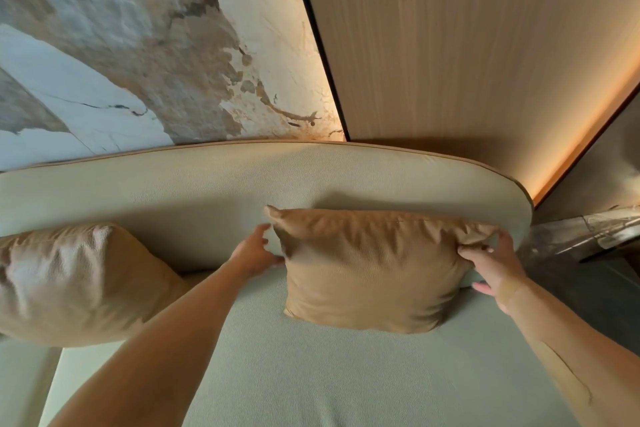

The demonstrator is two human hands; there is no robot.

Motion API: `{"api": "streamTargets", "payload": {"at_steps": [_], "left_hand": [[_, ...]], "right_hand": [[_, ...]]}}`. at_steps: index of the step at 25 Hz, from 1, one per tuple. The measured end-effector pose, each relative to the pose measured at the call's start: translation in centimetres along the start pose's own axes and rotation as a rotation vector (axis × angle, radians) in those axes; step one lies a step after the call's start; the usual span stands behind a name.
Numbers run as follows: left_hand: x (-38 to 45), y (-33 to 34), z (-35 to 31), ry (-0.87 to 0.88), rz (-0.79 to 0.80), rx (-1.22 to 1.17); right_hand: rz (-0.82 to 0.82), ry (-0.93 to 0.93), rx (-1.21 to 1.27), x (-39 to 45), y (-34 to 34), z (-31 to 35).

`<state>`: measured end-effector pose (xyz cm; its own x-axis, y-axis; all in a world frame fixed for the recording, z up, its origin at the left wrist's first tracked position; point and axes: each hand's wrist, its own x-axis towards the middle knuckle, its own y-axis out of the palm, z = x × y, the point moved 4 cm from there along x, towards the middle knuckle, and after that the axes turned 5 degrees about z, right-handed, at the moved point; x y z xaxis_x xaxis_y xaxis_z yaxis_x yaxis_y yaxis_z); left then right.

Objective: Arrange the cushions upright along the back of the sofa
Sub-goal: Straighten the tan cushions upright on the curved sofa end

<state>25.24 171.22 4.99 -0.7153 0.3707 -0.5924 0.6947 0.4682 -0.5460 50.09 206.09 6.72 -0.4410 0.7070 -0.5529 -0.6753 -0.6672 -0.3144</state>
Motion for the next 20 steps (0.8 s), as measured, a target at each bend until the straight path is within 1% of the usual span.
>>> {"api": "streamTargets", "payload": {"at_steps": [1,2,4,5,6,8,10,12,15,20], "left_hand": [[0.0,1.2,0.6,-0.025,0.129,-0.046],[0.0,2.3,0.7,-0.036,0.213,-0.099],[0.1,3.8,0.7,-0.045,0.247,-0.215],[0.2,4.6,0.8,-0.049,0.235,-0.28],[0.2,5.4,0.8,-0.045,0.222,-0.336],[-0.1,6.3,0.6,-0.02,0.194,-0.393],[-0.3,6.7,-0.2,0.026,0.196,-0.399],[-0.3,7.3,-1.2,0.047,0.244,-0.386],[-0.4,8.6,-1.8,0.011,0.294,-0.349],[0.0,7.6,-2.0,0.036,0.254,-0.406]], "right_hand": [[0.097,0.098,0.154,0.4,0.3,-1.3],[0.203,0.15,0.247,0.7,0.7,-2.1],[0.4,0.171,0.328,0.8,1.4,-2.9],[0.469,0.162,0.313,0.7,1.6,-3.2],[0.502,0.149,0.261,0.5,1.8,-3.3],[0.483,0.116,0.175,0.0,1.5,-2.9],[0.429,0.073,0.158,0.2,0.0,-2.2],[0.388,0.041,0.133,0.8,-1.9,-1.7],[0.372,0.05,0.062,1.0,-2.4,-2.6],[0.383,0.082,0.124,0.1,-1.3,-3.2]]}}
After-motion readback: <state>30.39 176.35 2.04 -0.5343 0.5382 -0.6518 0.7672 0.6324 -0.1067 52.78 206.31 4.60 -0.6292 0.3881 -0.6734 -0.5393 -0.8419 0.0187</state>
